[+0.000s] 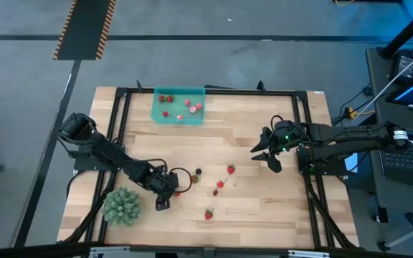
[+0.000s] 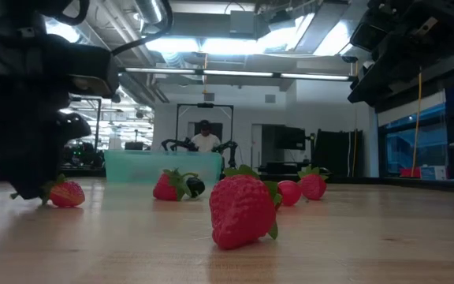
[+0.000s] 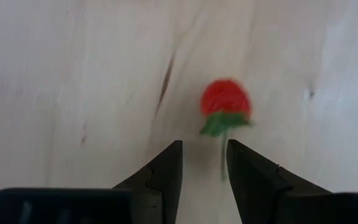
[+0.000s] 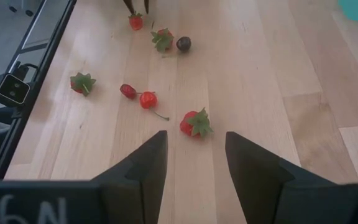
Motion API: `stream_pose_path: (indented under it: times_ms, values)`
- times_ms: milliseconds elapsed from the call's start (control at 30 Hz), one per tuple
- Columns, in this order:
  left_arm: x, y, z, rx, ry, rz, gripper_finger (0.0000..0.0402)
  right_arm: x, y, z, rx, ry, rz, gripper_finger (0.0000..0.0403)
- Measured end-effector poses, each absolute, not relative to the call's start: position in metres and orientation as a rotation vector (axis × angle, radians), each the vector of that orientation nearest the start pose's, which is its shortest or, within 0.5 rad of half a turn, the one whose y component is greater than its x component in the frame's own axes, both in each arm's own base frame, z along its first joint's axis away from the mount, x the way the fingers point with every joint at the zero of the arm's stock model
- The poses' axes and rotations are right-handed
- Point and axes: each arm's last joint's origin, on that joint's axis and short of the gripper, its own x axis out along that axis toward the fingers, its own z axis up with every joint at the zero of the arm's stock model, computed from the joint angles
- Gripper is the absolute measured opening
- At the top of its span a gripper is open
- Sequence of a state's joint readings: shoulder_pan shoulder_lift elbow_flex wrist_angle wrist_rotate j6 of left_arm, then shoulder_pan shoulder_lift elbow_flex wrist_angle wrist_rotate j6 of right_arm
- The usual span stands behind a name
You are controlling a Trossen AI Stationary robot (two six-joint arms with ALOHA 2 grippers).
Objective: Pick and placing Produce into tupperware
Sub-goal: Put the red strawberry into the blue bin
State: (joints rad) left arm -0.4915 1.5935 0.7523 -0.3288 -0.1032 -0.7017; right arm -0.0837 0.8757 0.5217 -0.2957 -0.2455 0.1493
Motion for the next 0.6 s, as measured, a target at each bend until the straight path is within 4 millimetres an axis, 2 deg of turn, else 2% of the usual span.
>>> stream_pose_path:
  times_ms: [367,600]
  values:
    - [0.2431,-0.1264,0.1316,-0.270,1.172,0.075,0.0081,0.1778,-0.0079,0.2196,0.250,0.653,0.107,0.0165]
    - [0.2428,-0.1258,0.1321,-0.265,1.166,0.079,0.0011,0.1778,-0.0079,0.2196,0.250,0.653,0.107,0.0165]
